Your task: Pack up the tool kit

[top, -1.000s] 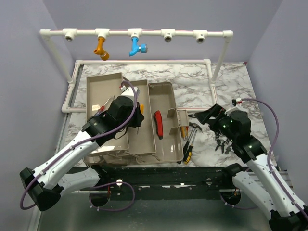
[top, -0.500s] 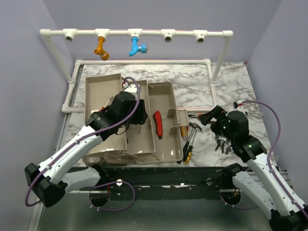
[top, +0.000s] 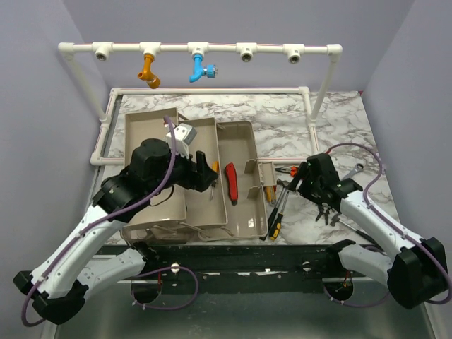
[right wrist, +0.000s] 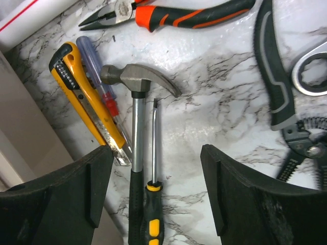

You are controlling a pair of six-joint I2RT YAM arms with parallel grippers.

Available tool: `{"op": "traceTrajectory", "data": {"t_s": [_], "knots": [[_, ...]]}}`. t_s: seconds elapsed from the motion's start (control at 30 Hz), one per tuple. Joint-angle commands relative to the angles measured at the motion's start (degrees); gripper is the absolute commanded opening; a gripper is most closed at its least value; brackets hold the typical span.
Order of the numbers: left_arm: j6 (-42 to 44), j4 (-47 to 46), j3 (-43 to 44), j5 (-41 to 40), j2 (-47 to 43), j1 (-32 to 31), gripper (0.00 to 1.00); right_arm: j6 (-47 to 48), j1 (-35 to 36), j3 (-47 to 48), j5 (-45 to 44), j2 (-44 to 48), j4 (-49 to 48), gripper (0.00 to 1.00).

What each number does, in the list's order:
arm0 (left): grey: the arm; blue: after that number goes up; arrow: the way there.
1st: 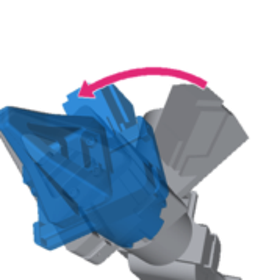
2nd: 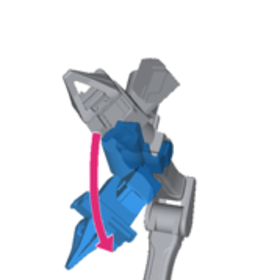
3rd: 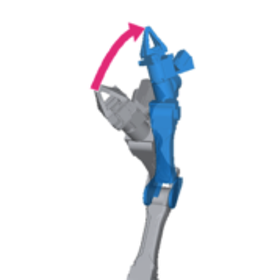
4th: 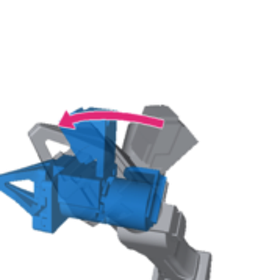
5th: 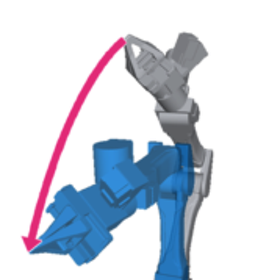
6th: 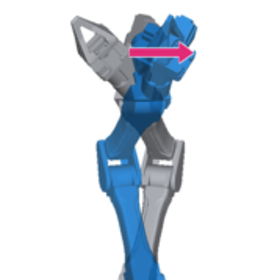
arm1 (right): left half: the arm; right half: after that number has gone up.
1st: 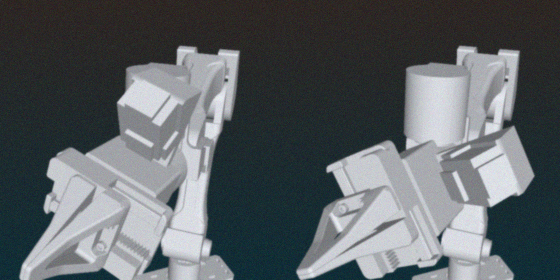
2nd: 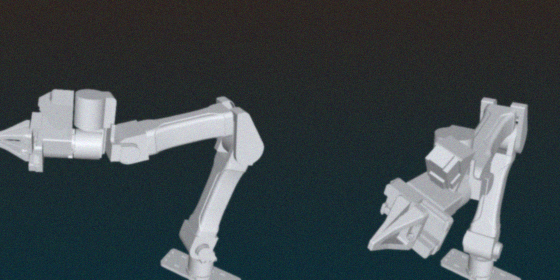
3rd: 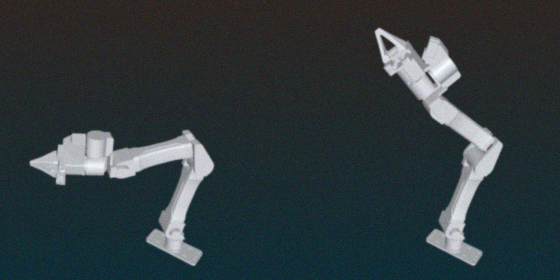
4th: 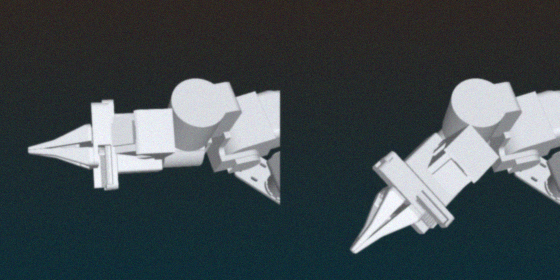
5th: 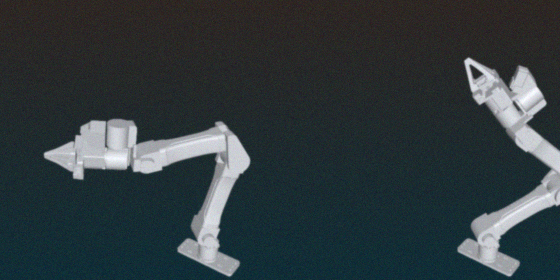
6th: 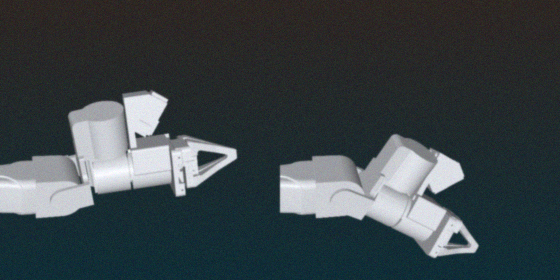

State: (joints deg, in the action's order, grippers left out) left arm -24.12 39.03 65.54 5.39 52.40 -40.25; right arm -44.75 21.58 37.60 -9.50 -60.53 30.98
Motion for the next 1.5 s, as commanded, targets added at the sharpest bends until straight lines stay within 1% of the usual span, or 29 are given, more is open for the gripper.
{"op": "traceTrajectory", "data": {"t_s": [0.0,0.13,0.2,0.23,0.33,0.5,0.57,0.67,0.7,0.73,0.77,0.87,1.1,1.17,1.2,1.27,1.33,1.37,1.4,1.47], "knots": [[2.8,-1.1,1.6,7.4,-3.9,0.1,0.71,-2.0,0.3,-1.1,4.8,-3.3,-4.4,0.75],[4.7,0.6,3.0,7.4,-6.2,0.2,0.71,-4.4,1.3,-1.1,4.6,-5.6,-3.2,0.74],[6.1,1.8,3.6,6.5,-7.3,0.2,0.71,-5.7,2.8,-2.0,4.0,-5.0,-2.8,0.73],[6.7,2.2,3.8,5.9,-8.0,0.1,0.71,-6.4,3.9,-2.5,3.8,-4.5,-2.5,0.70],[7.7,2.6,4.0,3.9,-10.5,0.2,0.73,-8.0,6.9,-3.4,3.8,-3.8,-1.2,0.70],[8.1,3.0,4.4,3.0,-13.4,0.1,0.74,-11.9,11.7,-0.9,-1.0,-4.5,7.8,0.69],[8.2,2.9,4.4,2.8,-13.9,0.1,0.74,-13.2,13.5,-1.2,-1.1,-3.9,8.9,0.68],[8.9,2.9,4.1,2.8,-14.4,0.1,0.74,-15.2,14.6,-3.5,-0.2,-3.0,7.8,0.65],[9.0,2.8,3.8,2.8,-14.6,0.1,0.74,-15.6,14.9,-4.6,0.8,-2.8,6.8,0.60],[9.1,2.6,3.5,2.7,-15.0,0.2,0.74,-15.8,15.1,-5.6,1.9,-2.7,5.2,0.56],[9.1,2.3,3.1,2.6,-15.4,0.1,0.74,-16.3,15.4,-6.6,2.9,-2.7,3.9,0.55],[9.0,1.8,2.6,2.7,-16.3,0.2,0.74,-17.6,16.2,-8.3,4.1,-3.8,0.7,0.55],[9.4,1.5,3.1,3.6,-15.9,0.1,0.74,-16.6,16.6,-7.7,4.8,-7.8,-1.8,0.55],[9.5,1.5,3.5,4.2,-15.3,0.1,0.74,-16.3,16.6,-7.2,4.4,-9.1,-1.7,0.53],[9.5,1.6,3.6,4.4,-15.3,0.1,0.74,-16.2,16.6,-6.7,3.9,-9.9,-1.2,0.48],[9.5,1.3,3.2,4.3,-15.2,0.2,0.74,-16.3,16.6,-5.7,2.5,-11.2,0.0,0.32],[9.2,0.7,2.2,4.9,-15.2,0.1,0.74,-16.4,16.6,-4.5,1.3,-11.3,1.5,0.27],[9.1,0.3,1.7,5.5,-15.2,0.1,0.74,-16.3,16.6,-3.8,0.1,-10.7,2.5,0.21],[8.7,-0.1,1.0,6.4,-15.1,0.2,0.74,-16.3,16.6,-3.3,-0.9,-9.6,3.6,0.13],[8.2,-0.4,0.0,8.5,-14.4,0.1,0.74,-16.3,16.6,-2.3,-3.2,-6.9,5.5,0.10]]}}
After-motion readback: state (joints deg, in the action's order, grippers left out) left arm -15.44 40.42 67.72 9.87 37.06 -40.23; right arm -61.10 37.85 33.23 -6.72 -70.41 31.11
